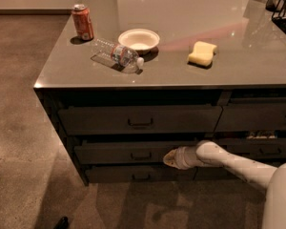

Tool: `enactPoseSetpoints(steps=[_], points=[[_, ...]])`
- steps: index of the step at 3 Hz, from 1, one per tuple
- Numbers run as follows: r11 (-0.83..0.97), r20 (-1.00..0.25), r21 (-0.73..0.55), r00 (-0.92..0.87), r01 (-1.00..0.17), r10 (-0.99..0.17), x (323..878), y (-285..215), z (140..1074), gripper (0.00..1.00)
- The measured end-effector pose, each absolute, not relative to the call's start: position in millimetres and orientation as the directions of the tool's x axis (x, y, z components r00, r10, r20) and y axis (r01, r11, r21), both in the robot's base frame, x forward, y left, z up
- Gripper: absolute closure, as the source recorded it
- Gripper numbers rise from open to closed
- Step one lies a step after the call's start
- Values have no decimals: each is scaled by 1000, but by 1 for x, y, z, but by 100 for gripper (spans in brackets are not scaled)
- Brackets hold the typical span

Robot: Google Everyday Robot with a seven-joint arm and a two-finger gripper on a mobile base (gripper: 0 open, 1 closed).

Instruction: Close middle drawer

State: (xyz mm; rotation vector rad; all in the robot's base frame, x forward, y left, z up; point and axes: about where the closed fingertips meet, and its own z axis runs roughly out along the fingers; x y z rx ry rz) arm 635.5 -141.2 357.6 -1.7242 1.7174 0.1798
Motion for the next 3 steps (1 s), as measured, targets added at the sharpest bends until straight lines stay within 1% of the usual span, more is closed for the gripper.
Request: enactPoseSetpoints(steps=[1,2,3], points=[[122,-568,-357,112,-926,-815,629,-146,353,100],[107,-600,-323,116,-940,-791,598,-151,347,100],[108,-649,-282,107,-953,-753,549,-162,352,100]])
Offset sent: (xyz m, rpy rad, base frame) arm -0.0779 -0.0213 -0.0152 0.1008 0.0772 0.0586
